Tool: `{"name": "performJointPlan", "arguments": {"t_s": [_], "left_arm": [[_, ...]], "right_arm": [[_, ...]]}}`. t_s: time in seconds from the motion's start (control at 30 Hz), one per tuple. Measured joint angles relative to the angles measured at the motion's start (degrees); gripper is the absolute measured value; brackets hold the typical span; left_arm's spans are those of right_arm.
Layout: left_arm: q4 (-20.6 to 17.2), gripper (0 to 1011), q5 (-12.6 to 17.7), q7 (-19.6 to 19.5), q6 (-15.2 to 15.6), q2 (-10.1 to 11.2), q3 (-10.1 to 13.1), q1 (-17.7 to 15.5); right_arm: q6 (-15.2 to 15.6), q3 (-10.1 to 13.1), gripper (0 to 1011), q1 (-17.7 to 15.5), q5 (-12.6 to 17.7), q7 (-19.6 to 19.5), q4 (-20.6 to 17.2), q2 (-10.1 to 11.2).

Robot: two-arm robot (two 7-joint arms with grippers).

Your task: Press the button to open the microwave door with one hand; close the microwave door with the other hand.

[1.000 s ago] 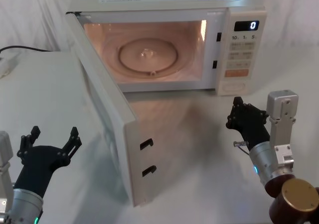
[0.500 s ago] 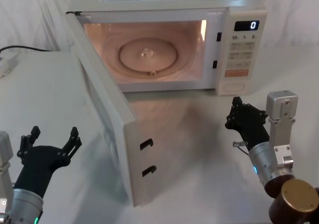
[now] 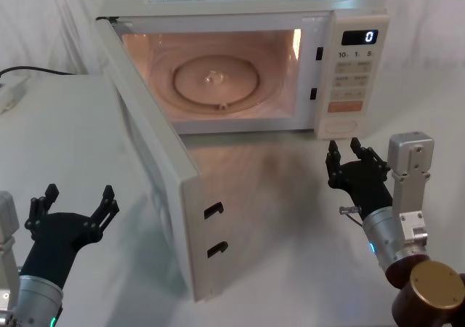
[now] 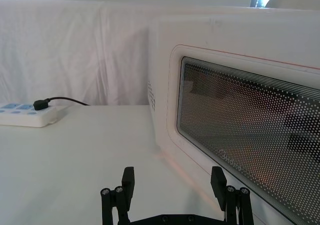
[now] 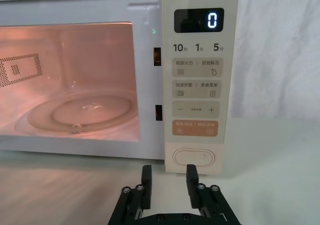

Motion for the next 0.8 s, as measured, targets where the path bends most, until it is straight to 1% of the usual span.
{"name": "performJointPlan", "arguments": {"t_s": [0.03, 0.1, 0.17, 0.27, 0.47, 0.53, 0.57, 0.6, 0.63, 0.67, 0.7, 0.77, 0.8], "left_arm": [[0.00, 1001, 0.00, 0.00, 0.00, 0.00, 0.00, 0.00], [0.00, 1001, 0.00, 0.00, 0.00, 0.00, 0.00, 0.00], [0.00, 1001, 0.00, 0.00, 0.00, 0.00, 0.00, 0.00], [0.00, 1001, 0.00, 0.00, 0.00, 0.00, 0.00, 0.00], [0.00, 1001, 0.00, 0.00, 0.00, 0.00, 0.00, 0.00], [0.00, 1001, 0.00, 0.00, 0.00, 0.00, 0.00, 0.00], [0.00, 1001, 0.00, 0.00, 0.00, 0.00, 0.00, 0.00], [0.00, 1001, 0.00, 0.00, 0.00, 0.00, 0.00, 0.00], [0.00, 1001, 0.00, 0.00, 0.00, 0.00, 0.00, 0.00], [0.00, 979, 0.00, 0.00, 0.00, 0.00, 0.00, 0.00], [0.00, 962, 0.00, 0.00, 0.00, 0.00, 0.00, 0.00], [0.00, 945, 0.00, 0.00, 0.00, 0.00, 0.00, 0.00], [0.00, 896, 0.00, 0.00, 0.00, 0.00, 0.00, 0.00]], "right_arm": [[0.00, 0.00, 437, 0.00, 0.00, 0.00, 0.00, 0.00], [0.02, 0.00, 515, 0.01, 0.02, 0.00, 0.00, 0.00], [0.03, 0.00, 555, 0.01, 0.02, 0.00, 0.00, 0.00], [0.04, 0.01, 669, 0.01, 0.02, 0.00, 0.00, 0.00], [0.05, 0.03, 824, 0.01, 0.02, 0.00, 0.00, 0.00], [0.05, 0.03, 894, 0.01, 0.02, 0.00, 0.00, 0.00], [0.05, 0.03, 906, 0.01, 0.02, 0.00, 0.00, 0.00], [0.05, 0.03, 947, 0.01, 0.02, 0.00, 0.00, 0.00], [0.05, 0.03, 947, 0.01, 0.02, 0.00, 0.00, 0.00], [0.05, 0.03, 984, 0.01, 0.02, 0.00, 0.00, 0.00], [0.05, 0.03, 999, 0.01, 0.02, 0.00, 0.00, 0.00], [0.05, 0.03, 1002, 0.01, 0.02, 0.00, 0.00, 0.00], [0.05, 0.03, 1002, 0.01, 0.02, 0.00, 0.00, 0.00]]}}
